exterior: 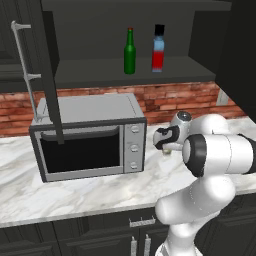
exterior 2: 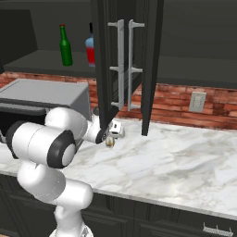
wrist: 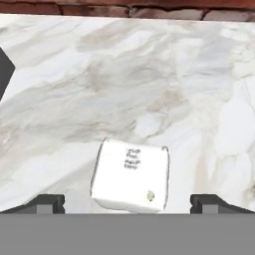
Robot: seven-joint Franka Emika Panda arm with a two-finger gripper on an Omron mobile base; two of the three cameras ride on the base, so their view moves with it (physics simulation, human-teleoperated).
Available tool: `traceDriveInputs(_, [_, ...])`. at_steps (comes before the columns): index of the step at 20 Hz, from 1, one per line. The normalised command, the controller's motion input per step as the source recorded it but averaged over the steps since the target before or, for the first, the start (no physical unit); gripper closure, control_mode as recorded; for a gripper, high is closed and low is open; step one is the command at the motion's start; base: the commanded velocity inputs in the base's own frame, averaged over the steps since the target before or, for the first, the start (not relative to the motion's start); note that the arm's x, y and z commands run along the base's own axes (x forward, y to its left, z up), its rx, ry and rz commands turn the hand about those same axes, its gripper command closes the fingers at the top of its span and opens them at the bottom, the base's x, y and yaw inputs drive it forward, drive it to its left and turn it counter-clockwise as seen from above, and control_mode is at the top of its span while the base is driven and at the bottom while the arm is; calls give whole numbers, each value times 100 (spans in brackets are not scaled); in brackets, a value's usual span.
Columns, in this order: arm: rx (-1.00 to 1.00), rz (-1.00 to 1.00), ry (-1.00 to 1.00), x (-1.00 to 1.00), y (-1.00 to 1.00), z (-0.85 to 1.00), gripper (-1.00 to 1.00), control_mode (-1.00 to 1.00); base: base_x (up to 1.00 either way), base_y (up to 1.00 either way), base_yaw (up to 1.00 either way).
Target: Sort all alcoholic drinks to one cabinet, and non-alcoholic drinks to the other.
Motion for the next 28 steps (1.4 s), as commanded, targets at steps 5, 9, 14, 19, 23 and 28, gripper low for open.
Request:
traceDriveInputs(5, [0, 0, 0, 8, 0, -21, -100, -100, 0, 0, 0])
traceDriveInputs(9, [2, 0, 0, 9, 0, -16, -100, -100, 0, 0, 0])
traceDriveInputs(14, [2, 0, 0, 12, 0, -10, -100, -100, 0, 0, 0])
traceDriveInputs(19, [2, 0, 1, 13, 0, -14, 100, -100, 0, 0, 0])
traceDriveInputs(23, [0, 0, 7, 11, -3, -23, 100, -100, 0, 0, 0])
traceDriveInputs(28, [0, 0, 2, 0, -3, -11, 100, -100, 0, 0, 0])
